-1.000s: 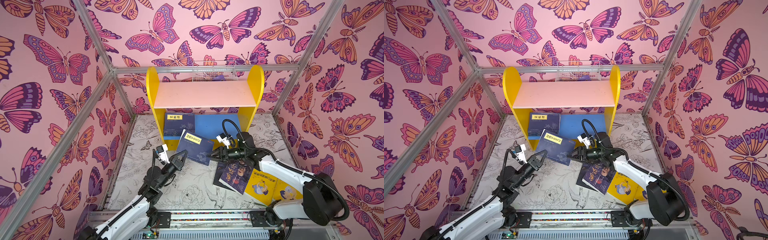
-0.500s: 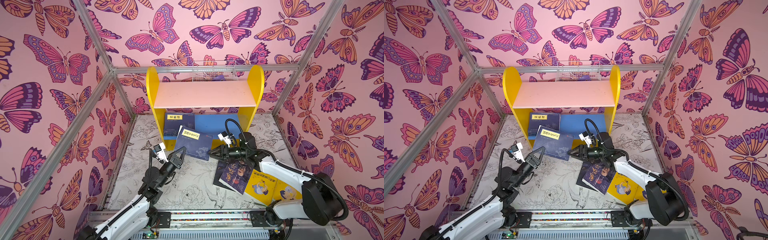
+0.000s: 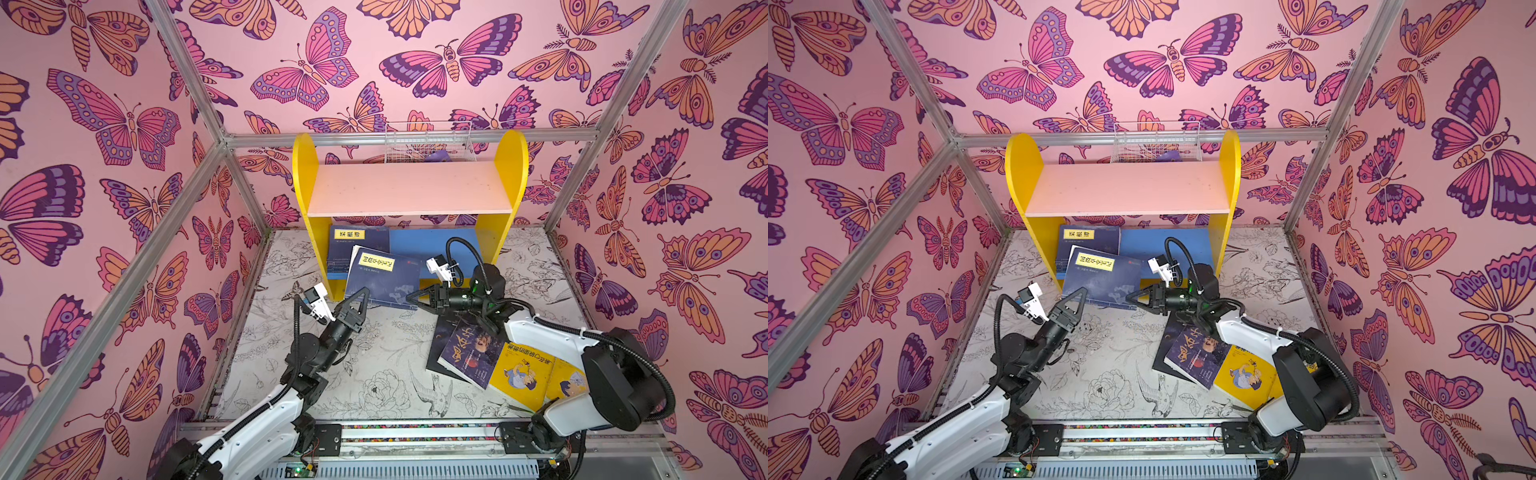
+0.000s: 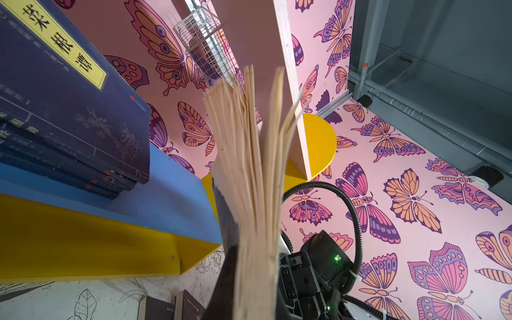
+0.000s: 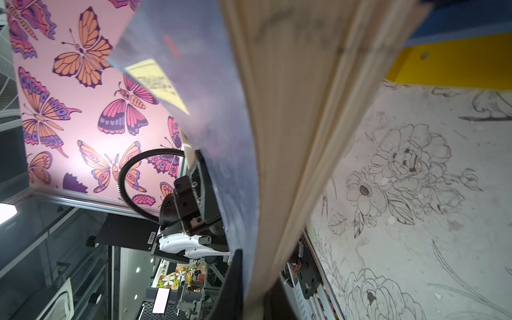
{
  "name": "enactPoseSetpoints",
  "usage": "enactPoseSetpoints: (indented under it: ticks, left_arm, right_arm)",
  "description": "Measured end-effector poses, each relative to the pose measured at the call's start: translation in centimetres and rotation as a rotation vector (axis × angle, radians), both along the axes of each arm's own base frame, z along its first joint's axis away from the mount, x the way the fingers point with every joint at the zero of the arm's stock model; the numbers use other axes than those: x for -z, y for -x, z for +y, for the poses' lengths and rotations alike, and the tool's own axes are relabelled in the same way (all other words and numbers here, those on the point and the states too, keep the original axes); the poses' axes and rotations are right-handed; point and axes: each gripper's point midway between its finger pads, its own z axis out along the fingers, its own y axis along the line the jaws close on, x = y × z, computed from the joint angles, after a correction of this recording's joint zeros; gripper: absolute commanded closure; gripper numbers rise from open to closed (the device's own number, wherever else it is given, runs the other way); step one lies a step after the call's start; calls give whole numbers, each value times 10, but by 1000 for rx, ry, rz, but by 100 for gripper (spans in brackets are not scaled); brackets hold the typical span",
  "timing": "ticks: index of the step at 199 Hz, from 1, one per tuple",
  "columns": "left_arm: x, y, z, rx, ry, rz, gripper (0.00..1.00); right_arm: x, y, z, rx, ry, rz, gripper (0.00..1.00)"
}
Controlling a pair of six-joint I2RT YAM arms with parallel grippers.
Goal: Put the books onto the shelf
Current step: 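Carry the blue book to the shelf with the right gripper while the left releases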
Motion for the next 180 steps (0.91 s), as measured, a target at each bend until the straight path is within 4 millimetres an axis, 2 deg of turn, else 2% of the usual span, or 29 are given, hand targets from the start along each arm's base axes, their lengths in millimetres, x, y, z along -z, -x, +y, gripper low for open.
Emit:
enactPoseSetpoints:
  ticks: [10, 22, 36, 73, 101, 135, 180]
  left_arm:
    - [-4, 1, 1, 0, 11, -9, 100]
    - [-6, 3, 2, 1, 21, -11, 90]
    - [-5, 4, 3, 0, 22, -2, 84]
    - [6, 5, 1, 11, -4, 45, 69]
    - [14, 8, -6, 53, -33, 65, 62]
    - [20, 12, -9, 108, -50, 90, 62]
    - [20, 14, 3, 115, -40, 113, 72]
  right_arm:
    - [-4, 0, 0, -1, -16, -5, 100]
    - [-7, 1, 1, -4, -25, -3, 100]
    - [-7, 3, 2, -9, -25, -1, 100]
    - [-4, 9, -1, -26, 11, 5, 100]
    - [-2, 15, -3, -51, 70, -5, 100]
    - [5, 23, -10, -87, 132, -8, 100]
    - [22, 35, -21, -136, 232, -11, 100]
